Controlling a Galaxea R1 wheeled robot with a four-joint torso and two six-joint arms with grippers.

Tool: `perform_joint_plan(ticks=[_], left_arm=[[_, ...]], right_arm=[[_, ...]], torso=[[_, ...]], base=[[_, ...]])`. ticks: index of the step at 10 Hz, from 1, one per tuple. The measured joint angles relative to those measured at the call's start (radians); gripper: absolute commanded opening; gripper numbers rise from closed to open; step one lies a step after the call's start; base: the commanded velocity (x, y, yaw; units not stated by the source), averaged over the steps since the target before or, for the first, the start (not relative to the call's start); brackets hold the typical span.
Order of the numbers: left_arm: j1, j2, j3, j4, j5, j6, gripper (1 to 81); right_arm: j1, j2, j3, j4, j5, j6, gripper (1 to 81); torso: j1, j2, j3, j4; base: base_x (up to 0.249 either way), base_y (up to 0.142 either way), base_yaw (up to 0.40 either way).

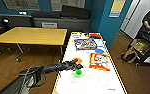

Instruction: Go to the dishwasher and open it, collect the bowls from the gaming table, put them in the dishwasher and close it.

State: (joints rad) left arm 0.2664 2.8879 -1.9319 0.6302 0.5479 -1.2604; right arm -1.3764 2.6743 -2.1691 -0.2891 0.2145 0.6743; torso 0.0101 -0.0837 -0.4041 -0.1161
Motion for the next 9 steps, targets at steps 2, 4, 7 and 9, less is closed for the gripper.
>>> perform_joint_plan(ticks=[2, 4, 7, 9], left_arm=[[0.003, -0.036, 0.034, 0.000, 0.002, 0.000, 81.1], [0.006, -0.021, 0.031, 0.017, 0.001, 0.000, 81.1], [0.010, -0.032, 0.037, 0.018, -0.003, 0.001, 81.1], [0.024, -0.082, 0.069, 0.021, -0.002, 0.004, 81.1]], right_arm=[[0.000, 0.001, 0.000, 0.000, -0.006, 0.000, 1.0], [0.000, 0.002, 0.000, 0.000, -0.006, 0.000, 1.0], [0.000, 0.003, -0.003, 0.000, -0.007, 0.000, 1.0], [0.000, 0.003, -0.007, 0.000, -0.007, 0.000, 1.0]], torso=[[0.000, 0.000, 0.000, 0.000], [0.000, 0.000, 0.000, 0.000], [0.000, 0.000, 0.000, 0.000], [0.000, 0.000, 0.000, 0.000]], base=[[0.000, 0.000, 0.000], [0.000, 0.000, 0.000], [0.000, 0.000, 0.000], [0.000, 0.000, 0.000]])
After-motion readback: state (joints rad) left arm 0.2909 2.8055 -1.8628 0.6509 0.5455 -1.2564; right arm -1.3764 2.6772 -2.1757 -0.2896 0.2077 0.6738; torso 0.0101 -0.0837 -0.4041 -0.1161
